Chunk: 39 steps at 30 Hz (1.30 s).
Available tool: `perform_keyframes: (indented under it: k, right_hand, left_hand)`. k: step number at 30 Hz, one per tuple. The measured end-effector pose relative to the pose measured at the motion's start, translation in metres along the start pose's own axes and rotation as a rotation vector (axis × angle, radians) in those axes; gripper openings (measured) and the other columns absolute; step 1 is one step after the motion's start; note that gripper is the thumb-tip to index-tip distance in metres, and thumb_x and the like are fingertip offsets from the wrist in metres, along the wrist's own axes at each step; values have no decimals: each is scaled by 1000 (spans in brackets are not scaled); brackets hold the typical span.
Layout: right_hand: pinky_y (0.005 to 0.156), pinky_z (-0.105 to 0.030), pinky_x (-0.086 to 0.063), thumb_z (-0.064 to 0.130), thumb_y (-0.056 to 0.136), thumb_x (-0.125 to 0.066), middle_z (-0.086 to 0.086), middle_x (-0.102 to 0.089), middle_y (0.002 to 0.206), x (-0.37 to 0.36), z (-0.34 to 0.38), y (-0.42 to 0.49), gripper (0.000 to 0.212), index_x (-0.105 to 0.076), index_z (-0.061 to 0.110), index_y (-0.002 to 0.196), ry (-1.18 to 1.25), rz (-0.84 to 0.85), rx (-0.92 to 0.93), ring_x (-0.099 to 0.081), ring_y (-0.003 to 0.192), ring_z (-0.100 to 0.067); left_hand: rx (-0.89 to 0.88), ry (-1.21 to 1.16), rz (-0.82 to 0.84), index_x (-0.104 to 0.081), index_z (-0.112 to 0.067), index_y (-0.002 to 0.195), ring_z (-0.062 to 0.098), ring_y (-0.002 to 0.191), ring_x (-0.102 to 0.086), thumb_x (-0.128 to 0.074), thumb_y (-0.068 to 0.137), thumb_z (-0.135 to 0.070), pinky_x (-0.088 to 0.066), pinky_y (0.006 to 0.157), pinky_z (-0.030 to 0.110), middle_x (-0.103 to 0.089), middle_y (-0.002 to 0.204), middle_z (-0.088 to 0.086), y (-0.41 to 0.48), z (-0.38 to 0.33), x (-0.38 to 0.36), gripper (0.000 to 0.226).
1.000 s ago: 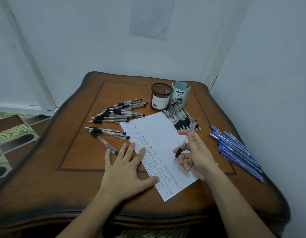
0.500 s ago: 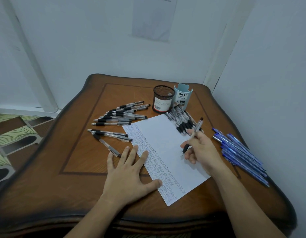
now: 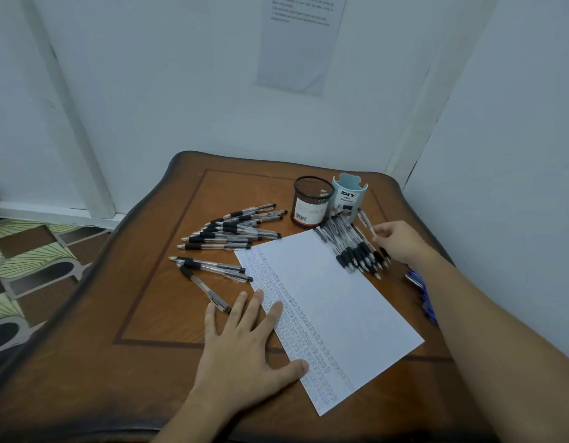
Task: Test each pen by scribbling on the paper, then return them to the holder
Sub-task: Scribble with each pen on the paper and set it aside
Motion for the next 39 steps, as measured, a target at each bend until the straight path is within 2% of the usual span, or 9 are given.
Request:
perform_keyframes:
  k: [2, 7, 10, 12, 14, 19, 26, 34, 39]
  right_hand:
    - [93, -36, -43, 13, 100, -57, -12, -59, 137, -7, -1, 4, 33, -62, 9, 133, -36, 31, -11, -54, 119, -26]
    - [105, -36, -39, 18, 103, -53, -12, -54, 144, -10, 2, 4, 37, -57, 7, 138, -86, 1, -11, -49, 132, -28]
    - [92, -29, -40, 16, 103, -52, -9, -61, 135, 4, 14, -6, 29, -64, 9, 128, -36, -177, 74, -57, 118, -25]
    - [81, -26, -43, 15, 101, -52, -5, -66, 123, 1, 37, -19, 23, -69, 15, 118, 19, -262, 190, -61, 94, -19]
    - [74, -25, -43, 16, 98, -57, 1, -68, 111, -27, 67, -29, 18, -72, 19, 108, 37, -167, 326, -57, 81, -12]
    - [75, -19, -42, 19, 96, -64, 9, -65, 103, -127, 130, -64, 17, -75, 18, 110, 35, 272, 536, -56, 85, -1]
    - [73, -23, -46, 24, 83, -79, 4, -69, 94, -160, 147, -73, 9, -77, 18, 90, 107, 349, 492, -61, 87, -7]
    - [72, -23, -42, 14, 92, -66, 13, -53, 87, -147, 143, -73, 4, -69, 15, 89, -142, 299, 577, -53, 76, -2]
    - [65, -28, -50, 14, 95, -64, -5, -67, 103, -104, 101, -71, 7, -61, 18, 90, 394, 250, 284, -62, 80, -15]
  left_hand:
    - [-3, 9, 64, 2, -51, 151, 14, 148, 21, -16, 69, -99, 23, 110, 58, 20, 158, -13, -2, 0, -6, 97]
    - [16, -7, 65, 0, -50, 152, 13, 147, 22, -16, 69, -99, 22, 111, 58, 14, 162, -12, -2, 2, -4, 98]
    - [15, 36, 96, 6, -48, 152, 14, 147, 24, -15, 70, -97, 22, 111, 59, 19, 162, -12, -2, 1, -4, 98]
    - [19, 41, 103, 7, -48, 152, 14, 147, 23, -15, 70, -97, 20, 112, 59, 19, 162, -11, -2, 1, -4, 98]
    - [24, 37, 114, 8, -47, 152, 14, 148, 23, -16, 71, -96, 19, 113, 59, 18, 162, -11, -3, 1, -5, 98]
    - [24, 39, 128, 7, -46, 152, 14, 148, 20, -16, 71, -96, 17, 113, 59, 16, 163, -10, -3, 1, -5, 98]
    - [30, 38, 122, 1, -42, 154, 15, 149, 19, -20, 72, -94, 15, 114, 60, 11, 164, -7, -4, 2, -6, 100]
    - [41, 39, 107, -2, -42, 154, 15, 150, 16, -21, 71, -94, 14, 115, 58, 8, 164, -7, -4, 3, -4, 100]
    - [44, 22, 99, -6, -39, 155, 15, 150, 12, -24, 70, -96, 13, 116, 57, 4, 165, -8, -3, 4, -2, 104]
Point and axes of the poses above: each hand's wrist, its own y-axis towards the middle knuckle, its own x-axis out of the back of the hand, z = x × y, the point moved 9 cm from there along y, towards the middle knuckle
